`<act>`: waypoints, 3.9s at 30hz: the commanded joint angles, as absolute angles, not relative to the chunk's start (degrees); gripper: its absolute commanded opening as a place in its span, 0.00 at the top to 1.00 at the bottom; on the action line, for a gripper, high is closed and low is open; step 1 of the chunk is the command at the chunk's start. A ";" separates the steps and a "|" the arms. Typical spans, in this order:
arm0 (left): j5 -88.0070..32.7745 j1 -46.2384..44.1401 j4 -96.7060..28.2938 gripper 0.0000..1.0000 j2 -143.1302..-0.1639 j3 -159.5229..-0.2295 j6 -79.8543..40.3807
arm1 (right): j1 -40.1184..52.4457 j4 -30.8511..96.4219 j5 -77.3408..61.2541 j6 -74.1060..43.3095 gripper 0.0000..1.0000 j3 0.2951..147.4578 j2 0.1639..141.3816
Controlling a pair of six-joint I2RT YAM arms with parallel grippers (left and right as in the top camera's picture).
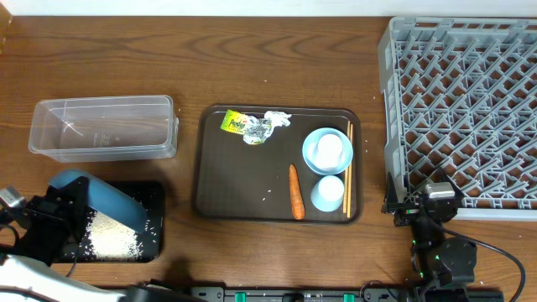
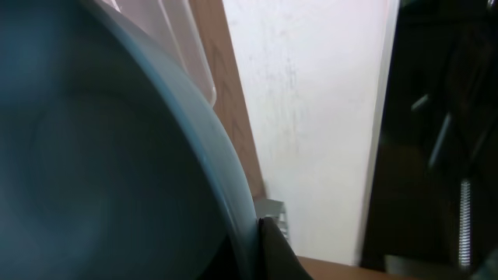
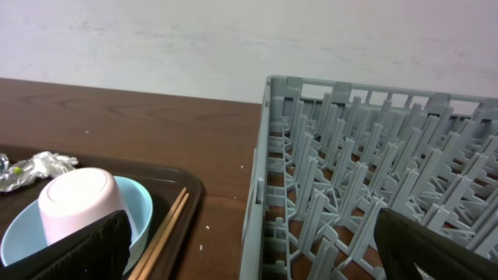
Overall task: Sort waste into correct bins and load items into the dishwasher rack
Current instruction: 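Tilt the bowl with the left gripper, pouring rice onto black tray, then carry the bowl back with the left gripper onto the brown tray, then release the bowl with the left gripper and lift away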
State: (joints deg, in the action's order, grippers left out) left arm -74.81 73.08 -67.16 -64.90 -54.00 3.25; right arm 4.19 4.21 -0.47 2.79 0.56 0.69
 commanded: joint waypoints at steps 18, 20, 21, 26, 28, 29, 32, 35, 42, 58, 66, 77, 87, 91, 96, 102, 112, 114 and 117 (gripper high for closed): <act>-53.01 34.76 -82.70 0.94 -54.41 -75.35 5.72 | 3.66 4.27 -0.27 3.51 0.01 0.32 0.34; -52.80 29.54 -83.09 0.94 -54.43 -75.31 5.74 | 3.66 4.27 -0.27 3.51 0.01 0.32 0.34; -52.80 27.20 -83.11 0.94 -54.43 -75.31 5.72 | 3.66 4.27 -0.27 3.51 0.01 0.32 0.34; -46.37 15.75 -81.38 0.94 -54.61 -75.26 0.49 | 3.66 4.27 -0.27 3.51 0.01 0.32 0.34; -43.44 11.25 -79.50 0.94 -54.61 -75.24 -2.44 | 3.66 4.27 -0.27 3.51 0.01 0.32 0.34; -43.00 9.13 -78.59 0.94 -54.61 -75.24 -3.42 | 3.66 4.27 -0.27 3.53 0.01 0.32 0.34; -38.87 2.48 -75.37 0.94 -54.76 -75.24 -7.60 | 3.66 4.27 -0.27 3.51 0.01 0.32 0.34; -31.79 -4.47 -72.69 0.94 -55.99 -75.24 -12.45 | 3.66 4.27 -0.27 3.53 0.01 0.32 0.34; -18.44 -21.76 -66.83 0.94 -63.68 -75.24 -21.26 | 3.66 4.27 -0.27 3.53 0.01 0.32 0.34; -7.86 -32.95 -57.36 0.94 -83.07 -75.24 -21.71 | 3.66 4.27 -0.27 3.51 0.01 0.32 0.34; -4.75 -36.60 -52.93 0.94 -91.57 -75.24 -19.64 | 3.66 4.27 -0.27 3.51 0.01 0.32 0.34; 2.42 -38.13 -51.46 0.94 -97.89 -75.22 -19.92 | 3.66 4.27 -0.27 3.51 0.01 0.32 0.34; 2.42 -39.64 -47.18 0.94 -100.09 -73.82 -21.32 | 3.66 4.27 -0.27 3.53 0.01 0.32 0.34; 2.44 -39.72 -47.20 0.94 -100.09 -73.19 -21.78 | 3.66 4.27 -0.27 3.51 0.01 0.32 0.34; 2.44 -39.72 -47.24 0.94 -100.09 -72.10 -23.68 | 3.66 4.29 -0.27 3.51 0.01 0.32 0.34; 2.42 -39.72 -49.19 0.94 -100.09 -71.40 -28.45 | 3.66 4.27 -0.27 3.53 0.01 0.32 0.34; 2.44 -39.72 -47.79 0.93 -101.67 -70.15 -28.84 | 3.66 4.27 -0.27 3.53 0.01 0.32 0.34; 2.42 -39.72 -47.64 0.92 -102.41 -69.67 -29.50 | 3.66 4.27 -0.27 3.53 0.01 0.32 0.34; 2.39 -39.72 -47.62 0.93 -102.91 -69.12 -29.50 | 3.66 4.27 -0.27 3.51 0.01 0.32 0.34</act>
State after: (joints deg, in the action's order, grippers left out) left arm 1.08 -39.70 -47.51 -101.84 -69.95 -28.49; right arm 4.19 4.21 -0.47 2.79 0.56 0.69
